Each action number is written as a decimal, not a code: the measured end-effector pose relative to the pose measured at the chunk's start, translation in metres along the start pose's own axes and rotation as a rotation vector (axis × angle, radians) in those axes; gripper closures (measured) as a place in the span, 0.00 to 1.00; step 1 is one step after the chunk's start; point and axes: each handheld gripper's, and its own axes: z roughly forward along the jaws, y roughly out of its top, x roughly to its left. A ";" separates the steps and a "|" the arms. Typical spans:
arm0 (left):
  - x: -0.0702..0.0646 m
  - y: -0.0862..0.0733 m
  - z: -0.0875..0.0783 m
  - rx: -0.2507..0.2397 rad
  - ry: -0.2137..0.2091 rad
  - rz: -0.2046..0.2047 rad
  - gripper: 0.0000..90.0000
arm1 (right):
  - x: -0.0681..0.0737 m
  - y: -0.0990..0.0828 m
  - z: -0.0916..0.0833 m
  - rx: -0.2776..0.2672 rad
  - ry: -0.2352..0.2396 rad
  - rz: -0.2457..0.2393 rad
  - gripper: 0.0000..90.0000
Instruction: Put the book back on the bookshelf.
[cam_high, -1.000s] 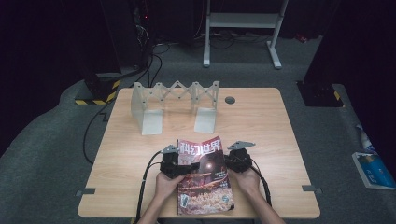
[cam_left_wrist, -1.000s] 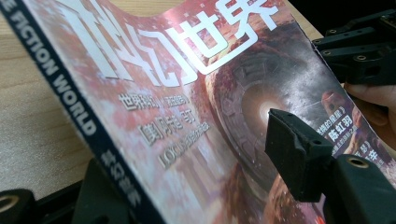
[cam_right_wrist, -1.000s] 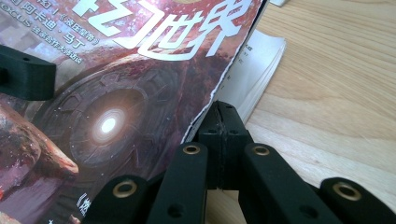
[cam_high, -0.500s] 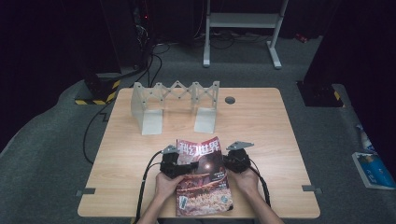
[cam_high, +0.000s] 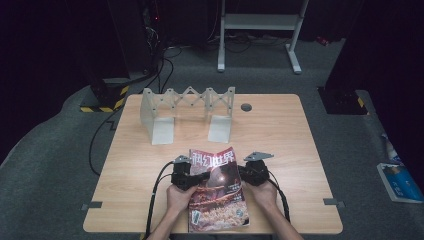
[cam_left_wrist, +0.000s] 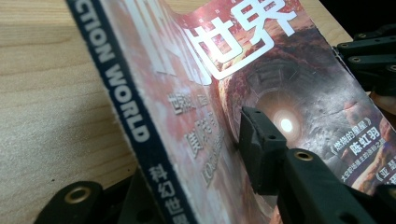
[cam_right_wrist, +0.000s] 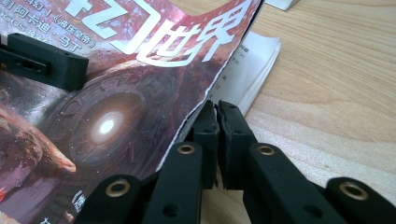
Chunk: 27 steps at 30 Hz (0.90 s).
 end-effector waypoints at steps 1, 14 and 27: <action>0.001 0.000 -0.001 0.001 -0.003 0.000 0.77 | 0.000 0.000 0.000 -0.002 -0.001 0.000 0.94; -0.002 0.004 -0.009 -0.038 -0.058 -0.037 0.87 | -0.013 -0.014 -0.013 -0.035 -0.014 0.042 0.74; -0.006 0.006 -0.018 -0.061 -0.093 -0.035 0.89 | -0.043 -0.039 -0.041 -0.074 -0.154 0.067 0.57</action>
